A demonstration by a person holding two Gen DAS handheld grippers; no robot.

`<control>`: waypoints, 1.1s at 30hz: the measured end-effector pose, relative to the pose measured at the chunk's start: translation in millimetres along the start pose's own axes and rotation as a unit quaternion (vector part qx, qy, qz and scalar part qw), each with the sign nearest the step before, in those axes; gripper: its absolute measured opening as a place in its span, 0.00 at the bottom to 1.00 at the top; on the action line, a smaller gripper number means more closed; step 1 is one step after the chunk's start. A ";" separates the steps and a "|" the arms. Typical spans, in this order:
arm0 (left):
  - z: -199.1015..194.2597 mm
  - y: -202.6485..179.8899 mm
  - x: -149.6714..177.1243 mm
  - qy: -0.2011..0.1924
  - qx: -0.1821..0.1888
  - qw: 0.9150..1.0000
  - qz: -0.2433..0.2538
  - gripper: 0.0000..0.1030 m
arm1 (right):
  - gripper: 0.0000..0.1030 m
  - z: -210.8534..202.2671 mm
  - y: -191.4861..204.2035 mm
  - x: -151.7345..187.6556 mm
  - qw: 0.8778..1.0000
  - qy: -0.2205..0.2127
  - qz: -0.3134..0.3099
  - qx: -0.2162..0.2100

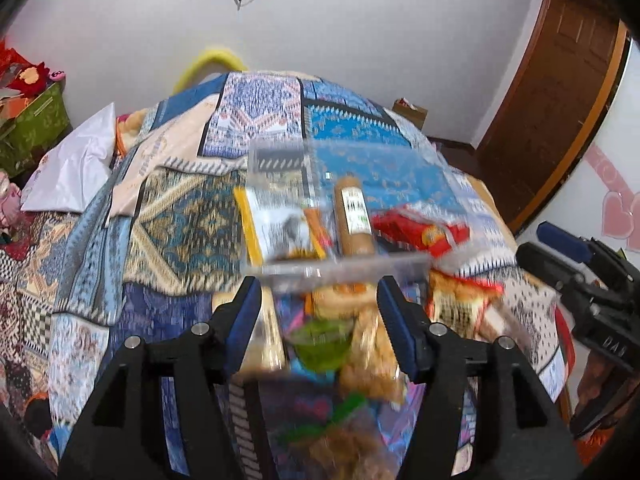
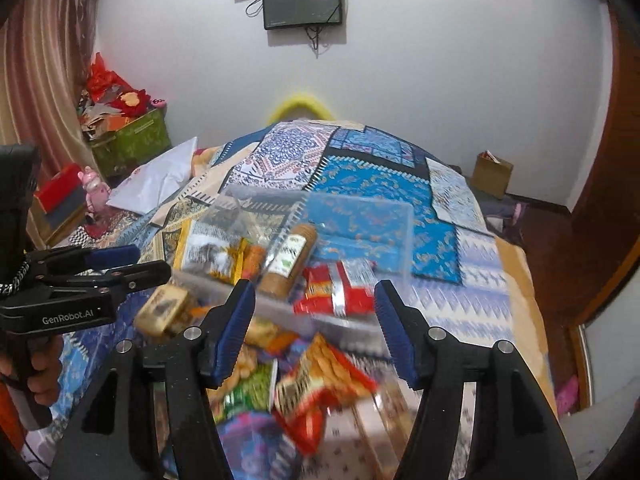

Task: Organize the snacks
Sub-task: 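Open both tools to release the bag and tube into the box, then grasp the green-zip cookie bag with the left tool while the right tool grasps the barcode biscuit pack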

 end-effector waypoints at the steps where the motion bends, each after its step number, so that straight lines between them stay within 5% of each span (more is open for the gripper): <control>1: -1.2 -0.8 8.3 0.006 -0.001 1.000 0.001 0.59 | 0.57 -2.9 -1.9 4.6 1.000 0.001 0.004 0.000; 19: 11.6 -14.7 95.3 0.098 0.004 0.995 0.001 0.61 | 0.57 -2.2 -48.9 89.9 0.995 0.075 0.054 0.027; 33: 28.3 -18.9 115.6 0.108 -0.001 0.994 -0.005 0.77 | 0.56 24.5 -65.5 107.3 0.991 0.117 0.048 0.030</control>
Point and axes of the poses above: each gripper's, at about its wrist camera, not at the fingertips, and z roughly the way its jaws point, y to its left, x to its underside, the point moved 1 cm from there along z, roughly the way its jaws point, and after that the axes turned 11 degrees about -x, right-handed, at the moved point
